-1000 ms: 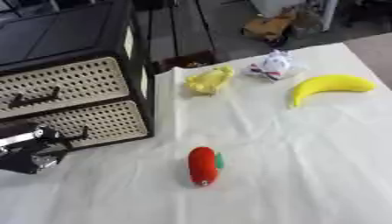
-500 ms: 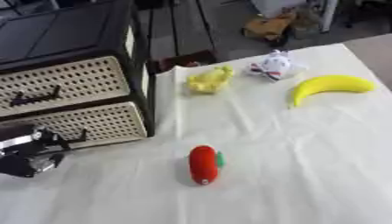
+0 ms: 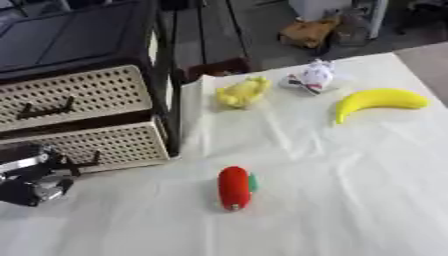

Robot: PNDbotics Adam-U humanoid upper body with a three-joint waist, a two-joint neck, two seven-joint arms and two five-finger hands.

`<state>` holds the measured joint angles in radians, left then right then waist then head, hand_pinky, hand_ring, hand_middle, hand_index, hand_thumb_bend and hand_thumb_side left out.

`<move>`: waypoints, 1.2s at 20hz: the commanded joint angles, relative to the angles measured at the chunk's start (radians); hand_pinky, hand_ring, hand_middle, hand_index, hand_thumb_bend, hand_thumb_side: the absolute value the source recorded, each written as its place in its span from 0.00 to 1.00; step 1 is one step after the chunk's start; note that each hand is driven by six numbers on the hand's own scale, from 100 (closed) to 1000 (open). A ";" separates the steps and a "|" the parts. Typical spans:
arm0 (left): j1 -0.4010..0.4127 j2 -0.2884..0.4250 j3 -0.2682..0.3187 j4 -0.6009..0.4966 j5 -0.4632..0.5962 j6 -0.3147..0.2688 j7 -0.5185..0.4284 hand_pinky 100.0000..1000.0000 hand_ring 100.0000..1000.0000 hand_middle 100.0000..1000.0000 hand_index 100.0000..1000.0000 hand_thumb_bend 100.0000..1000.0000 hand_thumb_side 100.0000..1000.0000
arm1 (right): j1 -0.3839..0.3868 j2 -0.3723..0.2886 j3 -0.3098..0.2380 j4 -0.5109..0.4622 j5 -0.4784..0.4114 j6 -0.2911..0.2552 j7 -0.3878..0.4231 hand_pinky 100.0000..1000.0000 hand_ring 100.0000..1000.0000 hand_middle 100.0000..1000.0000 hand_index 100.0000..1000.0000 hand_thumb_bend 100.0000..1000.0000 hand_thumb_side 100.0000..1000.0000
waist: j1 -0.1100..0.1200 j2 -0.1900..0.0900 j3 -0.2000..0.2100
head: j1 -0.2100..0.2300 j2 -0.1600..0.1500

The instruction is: Pick up objects from table and place into drawer.

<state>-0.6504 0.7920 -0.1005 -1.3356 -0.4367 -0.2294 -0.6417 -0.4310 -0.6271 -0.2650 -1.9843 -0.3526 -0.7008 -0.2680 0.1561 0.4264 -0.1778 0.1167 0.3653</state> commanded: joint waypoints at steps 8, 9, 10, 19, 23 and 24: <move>0.033 0.059 -0.006 -0.080 0.000 0.015 0.010 0.00 0.00 0.01 0.52 0.00 0.46 | 0.001 -0.014 -0.013 -0.016 0.007 0.004 -0.006 0.61 0.79 0.69 0.85 0.00 1.00 | -0.013 -0.037 0.016 | 0.000 0.004; 0.037 0.059 -0.005 -0.084 0.000 0.019 0.012 0.00 0.00 0.01 0.52 0.00 0.46 | 0.002 -0.014 -0.013 -0.016 0.007 0.004 -0.007 0.61 0.79 0.69 0.85 0.00 1.00 | -0.014 -0.038 0.018 | 0.000 0.004; 0.040 0.060 -0.004 -0.086 0.001 0.023 0.015 0.00 0.00 0.01 0.51 0.00 0.46 | 0.002 -0.015 -0.013 -0.016 0.006 0.004 -0.008 0.61 0.79 0.69 0.85 0.00 1.00 | -0.014 -0.039 0.020 | -0.001 0.004; 0.063 0.067 -0.002 -0.121 0.023 0.050 0.021 0.00 0.00 0.00 0.51 0.00 0.46 | 0.010 -0.016 -0.015 -0.016 0.008 0.007 -0.014 0.61 0.79 0.69 0.85 0.00 1.00 | -0.021 -0.050 0.035 | -0.005 0.013; 0.071 0.070 -0.011 -0.147 0.045 0.064 0.011 0.00 0.00 0.00 0.51 0.00 0.47 | 0.013 -0.015 -0.016 -0.016 0.009 0.009 -0.018 0.61 0.79 0.69 0.85 0.00 1.00 | -0.023 -0.055 0.041 | -0.006 0.017; 0.074 0.071 -0.014 -0.152 0.047 0.069 0.008 0.00 0.00 0.00 0.51 0.00 0.47 | 0.014 -0.015 -0.016 -0.016 0.009 0.009 -0.019 0.61 0.79 0.69 0.85 0.00 1.00 | -0.023 -0.056 0.041 | -0.006 0.017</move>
<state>-0.5683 0.8044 -0.1250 -1.4628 -0.4024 -0.1660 -0.6316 -0.4127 -0.6208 -0.2712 -1.9843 -0.3494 -0.6927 -0.2827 0.1399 0.4010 -0.1408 0.1122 0.3770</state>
